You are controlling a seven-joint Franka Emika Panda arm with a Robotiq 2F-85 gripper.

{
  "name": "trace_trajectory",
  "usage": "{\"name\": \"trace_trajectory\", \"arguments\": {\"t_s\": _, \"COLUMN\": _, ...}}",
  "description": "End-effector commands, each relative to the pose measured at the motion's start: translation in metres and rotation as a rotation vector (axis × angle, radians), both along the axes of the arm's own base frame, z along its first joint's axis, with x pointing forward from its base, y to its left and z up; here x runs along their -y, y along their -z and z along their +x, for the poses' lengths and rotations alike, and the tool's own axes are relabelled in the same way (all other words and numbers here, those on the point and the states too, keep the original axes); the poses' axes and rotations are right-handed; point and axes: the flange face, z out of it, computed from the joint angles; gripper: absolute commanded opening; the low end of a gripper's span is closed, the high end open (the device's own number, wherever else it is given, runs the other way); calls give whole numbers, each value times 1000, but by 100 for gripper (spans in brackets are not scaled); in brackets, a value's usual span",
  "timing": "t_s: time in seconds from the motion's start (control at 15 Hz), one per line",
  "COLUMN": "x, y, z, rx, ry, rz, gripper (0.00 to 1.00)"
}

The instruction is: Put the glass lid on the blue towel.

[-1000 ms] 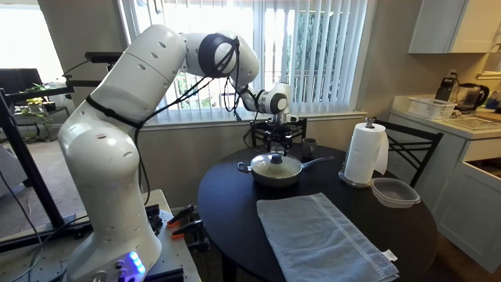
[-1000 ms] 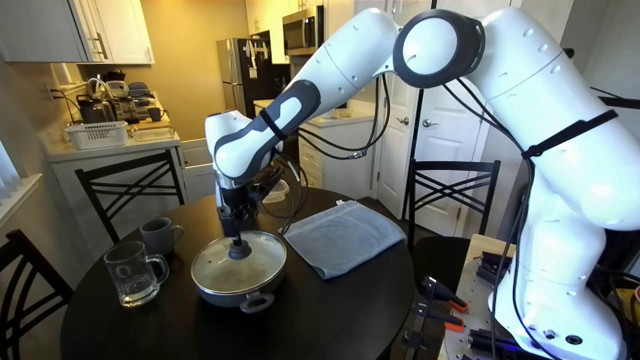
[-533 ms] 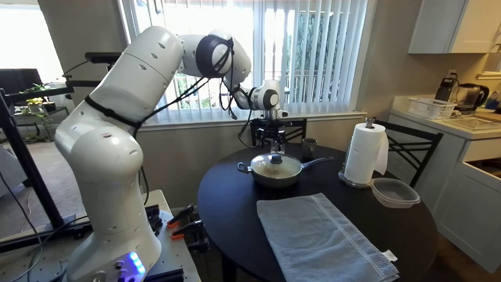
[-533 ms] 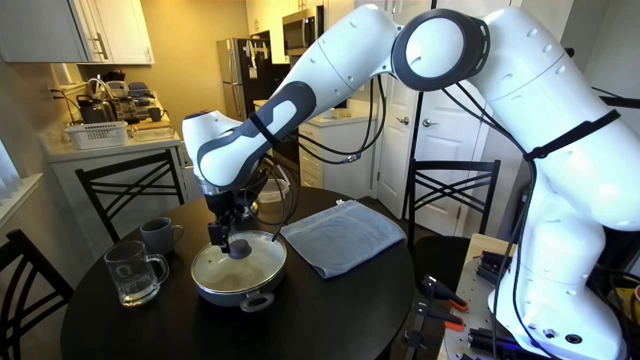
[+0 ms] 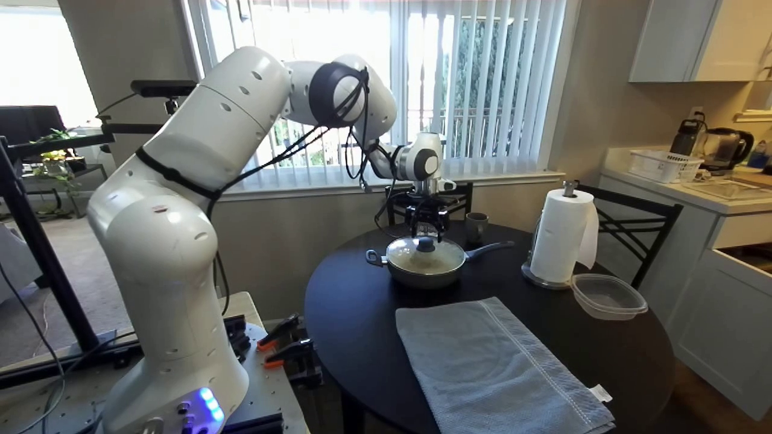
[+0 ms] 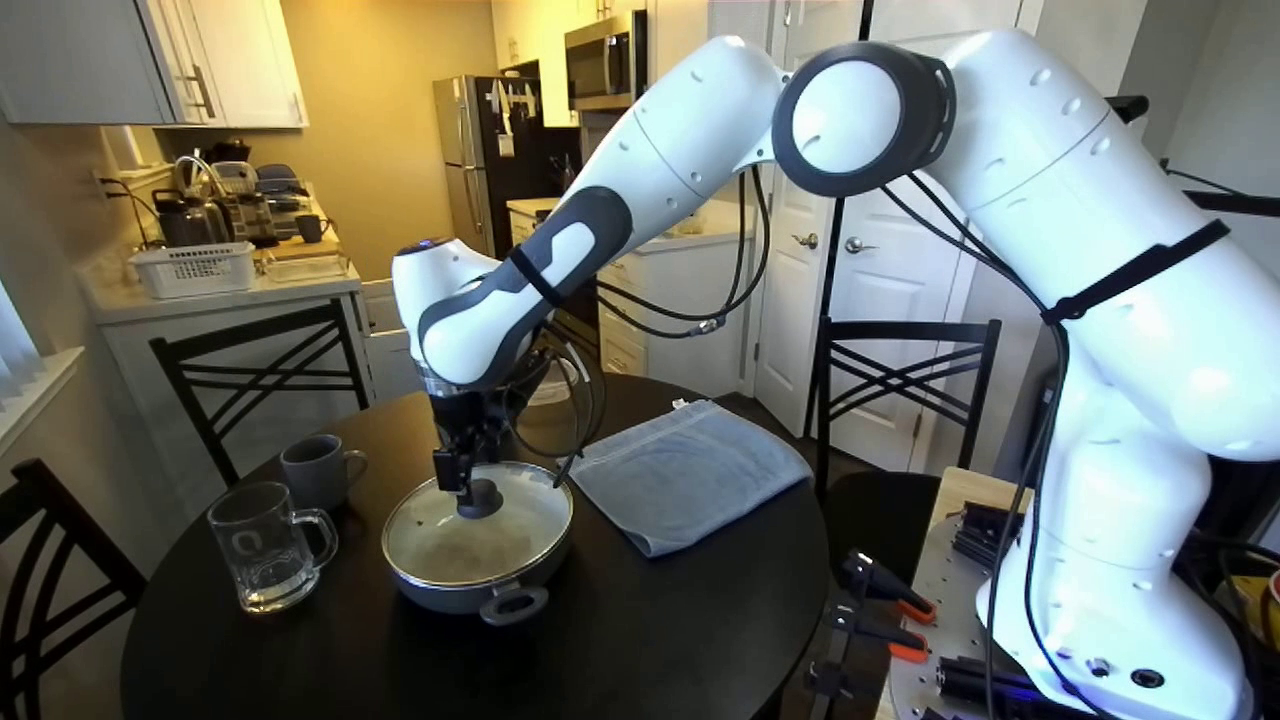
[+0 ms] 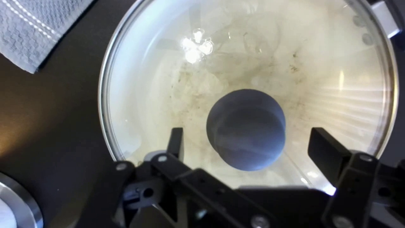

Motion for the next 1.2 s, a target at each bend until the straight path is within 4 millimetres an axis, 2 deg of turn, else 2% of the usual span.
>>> {"name": "trace_trajectory", "arguments": {"t_s": 0.0, "x": 5, "y": 12, "z": 11, "rx": 28, "ry": -6, "rz": 32, "gripper": 100}}
{"name": "trace_trajectory", "arguments": {"t_s": 0.33, "x": 1, "y": 16, "z": 19, "rx": 42, "ry": -5, "rz": 43, "gripper": 100}}
{"name": "trace_trajectory", "arguments": {"t_s": 0.4, "x": 0, "y": 16, "z": 20, "rx": 43, "ry": -5, "rz": 44, "gripper": 75}}
{"name": "trace_trajectory", "arguments": {"t_s": 0.47, "x": -1, "y": 15, "z": 21, "rx": 46, "ry": -3, "rz": 44, "gripper": 74}}
{"name": "trace_trajectory", "arguments": {"t_s": 0.93, "x": -6, "y": 6, "z": 22, "rx": 48, "ry": 7, "rz": 59, "gripper": 28}}
{"name": "trace_trajectory", "arguments": {"t_s": 1.0, "x": -7, "y": 5, "z": 22, "rx": 48, "ry": 8, "rz": 61, "gripper": 71}}
{"name": "trace_trajectory", "arguments": {"t_s": 1.13, "x": -5, "y": 5, "z": 21, "rx": 43, "ry": 8, "rz": 63, "gripper": 68}}
